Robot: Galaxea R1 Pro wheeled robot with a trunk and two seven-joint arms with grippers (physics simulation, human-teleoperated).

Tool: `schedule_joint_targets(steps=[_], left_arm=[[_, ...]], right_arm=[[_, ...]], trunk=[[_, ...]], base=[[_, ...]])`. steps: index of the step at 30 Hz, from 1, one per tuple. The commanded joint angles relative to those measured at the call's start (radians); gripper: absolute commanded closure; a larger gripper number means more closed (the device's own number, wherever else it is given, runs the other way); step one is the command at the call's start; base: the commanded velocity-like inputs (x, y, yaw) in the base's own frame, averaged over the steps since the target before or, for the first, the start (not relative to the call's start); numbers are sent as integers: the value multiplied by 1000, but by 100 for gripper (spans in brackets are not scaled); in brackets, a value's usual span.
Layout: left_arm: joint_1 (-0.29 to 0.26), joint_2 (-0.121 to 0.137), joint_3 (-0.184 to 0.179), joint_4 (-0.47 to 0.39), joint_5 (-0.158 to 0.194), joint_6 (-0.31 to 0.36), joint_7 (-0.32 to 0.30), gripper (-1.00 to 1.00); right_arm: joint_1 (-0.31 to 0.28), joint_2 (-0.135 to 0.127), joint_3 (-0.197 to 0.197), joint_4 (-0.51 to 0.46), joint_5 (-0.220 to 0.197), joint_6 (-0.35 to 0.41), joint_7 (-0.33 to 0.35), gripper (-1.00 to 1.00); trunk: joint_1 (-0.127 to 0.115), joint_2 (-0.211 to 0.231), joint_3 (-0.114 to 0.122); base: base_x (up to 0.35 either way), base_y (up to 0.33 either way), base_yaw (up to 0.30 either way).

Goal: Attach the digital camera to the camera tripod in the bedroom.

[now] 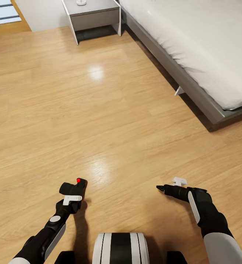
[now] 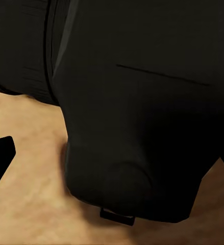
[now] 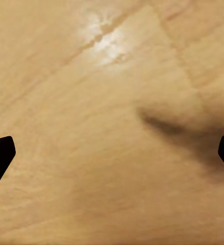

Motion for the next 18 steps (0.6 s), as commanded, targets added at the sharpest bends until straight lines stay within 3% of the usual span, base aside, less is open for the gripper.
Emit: schedule_joint_targets(steps=[1,12,13,18], left_arm=[[0,2,-7,-2,9,4,10,-100],[0,2,-7,-4,10,4,10,-100],[0,2,-6,-5,10,3,9,100],[0,2,-7,-10,10,3,6,100]], right_arm=[[0,0,-2,-1,4,5,6,-100],[0,0,-2,-1,3,5,7,-100],[0,0,-3,-1,3,5,7,-100],[0,0,-3,-1,3,5,7,-100]], trunk=[[0,0,-1],[0,0,-1],[0,0,-1],[0,0,-1]], base=[[0,0,0],[0,0,0],[0,0,0],[0,0,0]])
